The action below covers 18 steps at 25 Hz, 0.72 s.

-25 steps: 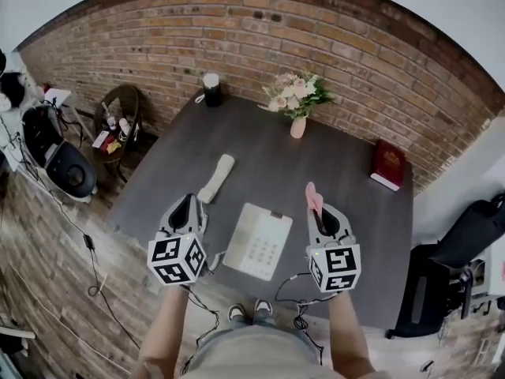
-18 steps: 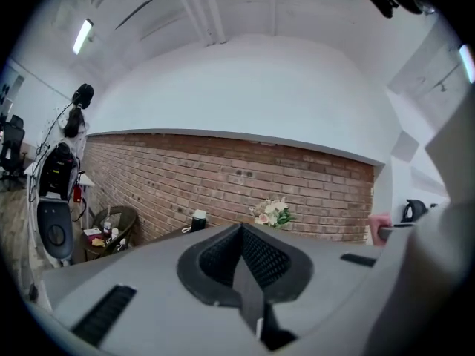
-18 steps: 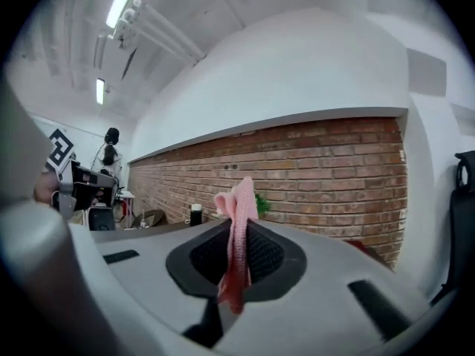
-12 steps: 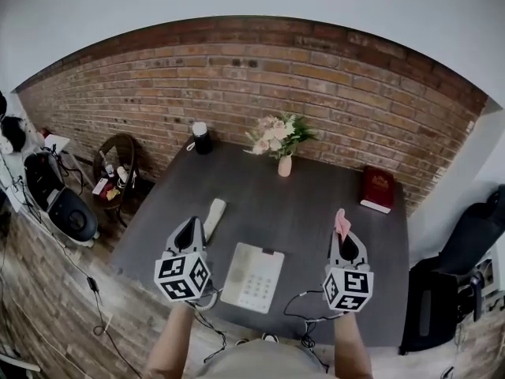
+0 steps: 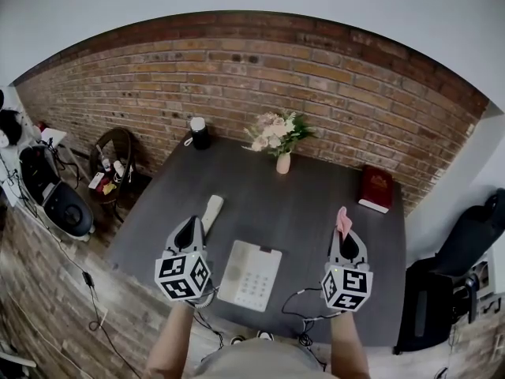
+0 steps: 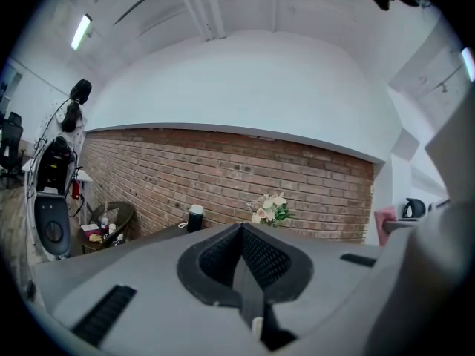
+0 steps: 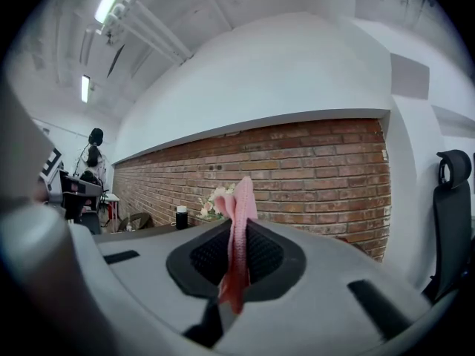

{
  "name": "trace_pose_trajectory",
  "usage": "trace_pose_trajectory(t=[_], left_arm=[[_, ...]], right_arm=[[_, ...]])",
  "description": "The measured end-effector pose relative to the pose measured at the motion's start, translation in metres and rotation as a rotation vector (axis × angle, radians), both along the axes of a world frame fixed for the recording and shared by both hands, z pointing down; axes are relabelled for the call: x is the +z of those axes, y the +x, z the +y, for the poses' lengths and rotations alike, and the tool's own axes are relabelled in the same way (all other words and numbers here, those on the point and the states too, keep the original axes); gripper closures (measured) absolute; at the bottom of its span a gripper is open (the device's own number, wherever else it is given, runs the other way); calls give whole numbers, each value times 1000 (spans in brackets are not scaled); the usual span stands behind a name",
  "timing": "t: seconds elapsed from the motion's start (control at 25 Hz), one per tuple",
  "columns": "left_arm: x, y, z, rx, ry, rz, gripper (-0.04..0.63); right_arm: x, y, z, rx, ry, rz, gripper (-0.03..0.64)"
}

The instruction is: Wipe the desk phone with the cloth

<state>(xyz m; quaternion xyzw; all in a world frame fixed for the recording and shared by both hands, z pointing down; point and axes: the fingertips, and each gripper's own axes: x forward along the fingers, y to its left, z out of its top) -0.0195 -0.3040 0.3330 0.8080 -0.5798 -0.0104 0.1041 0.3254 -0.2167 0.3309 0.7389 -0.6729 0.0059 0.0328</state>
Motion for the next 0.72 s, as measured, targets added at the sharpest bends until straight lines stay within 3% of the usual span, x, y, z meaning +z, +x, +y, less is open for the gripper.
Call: trace_pose_trajectory(t=[0.72], left_arm=[[9, -1, 9, 0, -21, 3, 592]], right_arm=[[-9, -6, 7, 5, 13, 10, 599]])
